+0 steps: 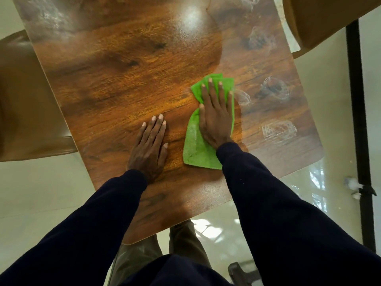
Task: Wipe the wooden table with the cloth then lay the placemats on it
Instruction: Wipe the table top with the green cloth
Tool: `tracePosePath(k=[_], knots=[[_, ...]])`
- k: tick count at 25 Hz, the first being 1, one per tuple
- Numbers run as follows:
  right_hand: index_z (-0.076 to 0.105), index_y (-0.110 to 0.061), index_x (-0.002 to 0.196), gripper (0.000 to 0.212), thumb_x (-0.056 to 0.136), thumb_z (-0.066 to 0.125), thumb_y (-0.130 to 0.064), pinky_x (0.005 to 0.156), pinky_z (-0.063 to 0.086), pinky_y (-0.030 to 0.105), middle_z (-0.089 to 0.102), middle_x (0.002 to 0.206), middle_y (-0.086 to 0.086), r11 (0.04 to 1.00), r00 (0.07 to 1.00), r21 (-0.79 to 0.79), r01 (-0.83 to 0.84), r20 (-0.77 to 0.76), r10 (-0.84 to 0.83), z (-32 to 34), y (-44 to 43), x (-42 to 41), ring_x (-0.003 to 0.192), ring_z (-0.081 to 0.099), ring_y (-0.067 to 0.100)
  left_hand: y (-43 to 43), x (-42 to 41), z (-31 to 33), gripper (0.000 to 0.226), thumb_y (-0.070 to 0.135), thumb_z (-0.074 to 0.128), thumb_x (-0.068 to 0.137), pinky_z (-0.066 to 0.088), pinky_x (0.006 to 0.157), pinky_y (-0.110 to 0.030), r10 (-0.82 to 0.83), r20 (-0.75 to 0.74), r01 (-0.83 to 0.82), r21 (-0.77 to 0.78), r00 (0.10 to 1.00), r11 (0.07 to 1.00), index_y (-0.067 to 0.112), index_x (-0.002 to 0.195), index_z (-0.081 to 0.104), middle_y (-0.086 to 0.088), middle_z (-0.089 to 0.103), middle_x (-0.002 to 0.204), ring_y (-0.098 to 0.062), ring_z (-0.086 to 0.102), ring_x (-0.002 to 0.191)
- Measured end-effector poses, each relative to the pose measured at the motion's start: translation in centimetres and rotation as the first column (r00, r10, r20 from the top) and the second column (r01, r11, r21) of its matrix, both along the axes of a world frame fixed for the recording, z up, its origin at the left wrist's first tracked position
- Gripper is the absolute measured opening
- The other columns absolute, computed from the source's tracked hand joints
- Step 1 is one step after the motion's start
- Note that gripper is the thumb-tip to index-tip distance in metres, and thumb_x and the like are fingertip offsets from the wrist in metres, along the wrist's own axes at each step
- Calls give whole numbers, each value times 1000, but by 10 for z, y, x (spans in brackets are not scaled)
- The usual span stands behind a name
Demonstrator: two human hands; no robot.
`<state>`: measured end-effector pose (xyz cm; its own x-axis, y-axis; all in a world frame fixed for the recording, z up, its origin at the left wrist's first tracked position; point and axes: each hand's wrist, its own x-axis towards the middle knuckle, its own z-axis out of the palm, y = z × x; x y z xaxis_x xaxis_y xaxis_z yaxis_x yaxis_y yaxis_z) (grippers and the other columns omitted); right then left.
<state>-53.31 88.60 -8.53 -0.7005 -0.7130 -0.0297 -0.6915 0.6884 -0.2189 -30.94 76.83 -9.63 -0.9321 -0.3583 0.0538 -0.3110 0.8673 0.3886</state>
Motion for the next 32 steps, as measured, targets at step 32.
tracePosePath(k=[32], knots=[[26,-18,168,60,111,25,-38,130,13,61,19,176,6,964,963,9,267,46,-267,5,166,38,165,9,28,5,2,5,59,26,31,112,12,132,-52,-12,11,11,19,1000,1000,0,164,22,-16,16,174,-28,10,163]])
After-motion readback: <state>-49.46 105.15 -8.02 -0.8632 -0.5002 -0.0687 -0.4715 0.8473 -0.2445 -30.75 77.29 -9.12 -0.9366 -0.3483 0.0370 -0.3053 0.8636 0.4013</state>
